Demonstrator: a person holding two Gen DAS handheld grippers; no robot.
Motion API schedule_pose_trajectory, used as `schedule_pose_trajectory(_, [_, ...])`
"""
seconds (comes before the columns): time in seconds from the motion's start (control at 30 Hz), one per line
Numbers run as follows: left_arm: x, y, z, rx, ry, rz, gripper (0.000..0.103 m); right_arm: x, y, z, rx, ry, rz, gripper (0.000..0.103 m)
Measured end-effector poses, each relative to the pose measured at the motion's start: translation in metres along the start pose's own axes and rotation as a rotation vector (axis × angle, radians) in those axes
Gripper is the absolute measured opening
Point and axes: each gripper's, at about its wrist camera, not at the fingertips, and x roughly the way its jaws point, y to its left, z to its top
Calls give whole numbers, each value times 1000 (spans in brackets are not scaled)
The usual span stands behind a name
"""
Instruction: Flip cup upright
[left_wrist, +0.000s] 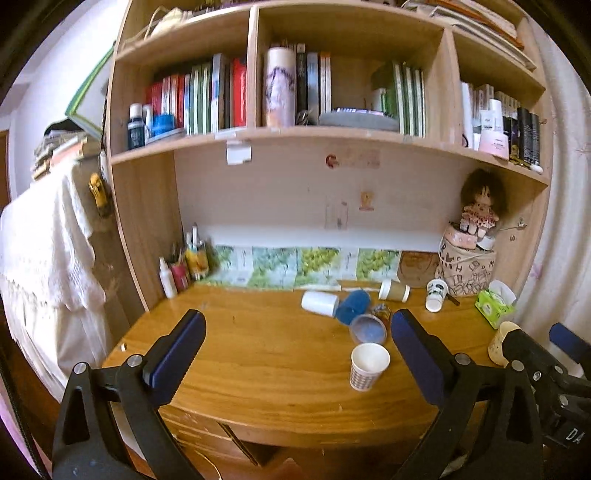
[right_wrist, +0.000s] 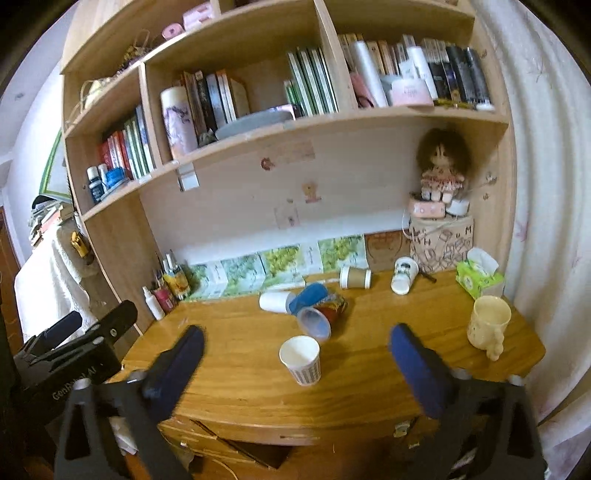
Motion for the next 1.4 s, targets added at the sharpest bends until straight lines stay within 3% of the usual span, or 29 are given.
schedule_pose_trajectory(0.43, [-15, 6, 2, -10, -97, -21, 101, -14, 13, 0, -40, -80, -7, 103])
schedule_pose_trajectory(1.4, [-16, 1, 1, 0, -93, -55, 101, -20, 11, -5, -20, -82, -33, 103])
